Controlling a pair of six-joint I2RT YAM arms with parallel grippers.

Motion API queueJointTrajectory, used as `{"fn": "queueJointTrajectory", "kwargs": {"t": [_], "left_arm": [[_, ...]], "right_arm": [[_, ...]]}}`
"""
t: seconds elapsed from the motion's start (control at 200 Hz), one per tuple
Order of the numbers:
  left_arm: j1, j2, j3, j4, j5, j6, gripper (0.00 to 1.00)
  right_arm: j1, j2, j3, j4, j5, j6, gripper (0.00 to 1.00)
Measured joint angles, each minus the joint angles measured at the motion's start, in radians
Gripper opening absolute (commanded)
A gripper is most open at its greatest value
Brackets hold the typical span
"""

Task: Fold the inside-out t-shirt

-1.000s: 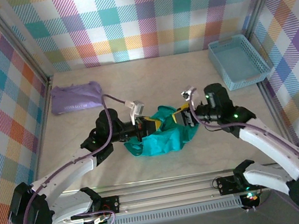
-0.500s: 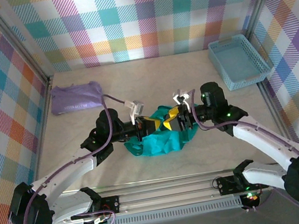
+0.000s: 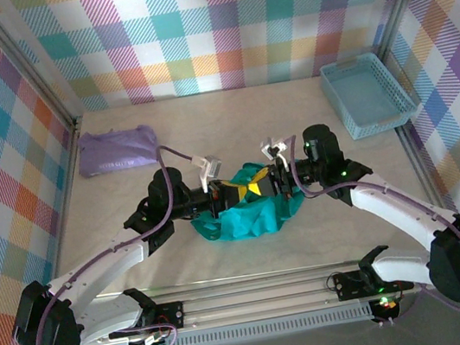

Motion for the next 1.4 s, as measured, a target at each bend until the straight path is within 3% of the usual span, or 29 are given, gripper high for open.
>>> {"fn": "queueJointTrajectory", "kwargs": {"t": [0.105, 0.265, 0.41, 0.695, 0.99, 1.1, 1.225, 1.4], "left_arm": [[0.0, -0.003, 0.0, -0.013, -0.015, 0.01, 0.01], [0.0, -0.025, 0.0, -0.077, -0.063, 0.049, 0.41], [0.003, -0.074, -0.009, -0.144, -0.096, 0.096, 0.57], [-0.032, -0.096, -0.026, -0.248, -0.188, 0.15, 0.57], [-0.036, -0.037, 0.022, -0.359, -0.476, 0.185, 0.31], [-0.036, -0.009, 0.037, -0.377, -0.559, 0.186, 0.27], [-0.036, 0.021, 0.051, -0.405, -0.639, 0.182, 0.31], [-0.036, -0.023, 0.018, -0.407, -0.652, 0.193, 0.54]], "right_arm": [[0.0, -0.003, 0.0, -0.01, 0.003, 0.0, 0.0], [0.0, -0.05, 0.0, -0.051, 0.017, 0.003, 0.0], [0.003, -0.081, 0.01, -0.048, 0.017, 0.066, 0.0], [0.029, -0.046, 0.144, -0.112, 0.043, 0.177, 0.0], [0.047, 0.025, 0.264, -0.257, 0.035, 0.242, 0.0], [0.047, 0.063, 0.266, -0.272, 0.016, 0.28, 0.0], [0.047, 0.098, 0.288, -0.281, 0.018, 0.321, 0.0], [0.047, 0.142, 0.338, -0.313, 0.078, 0.354, 0.0]]}}
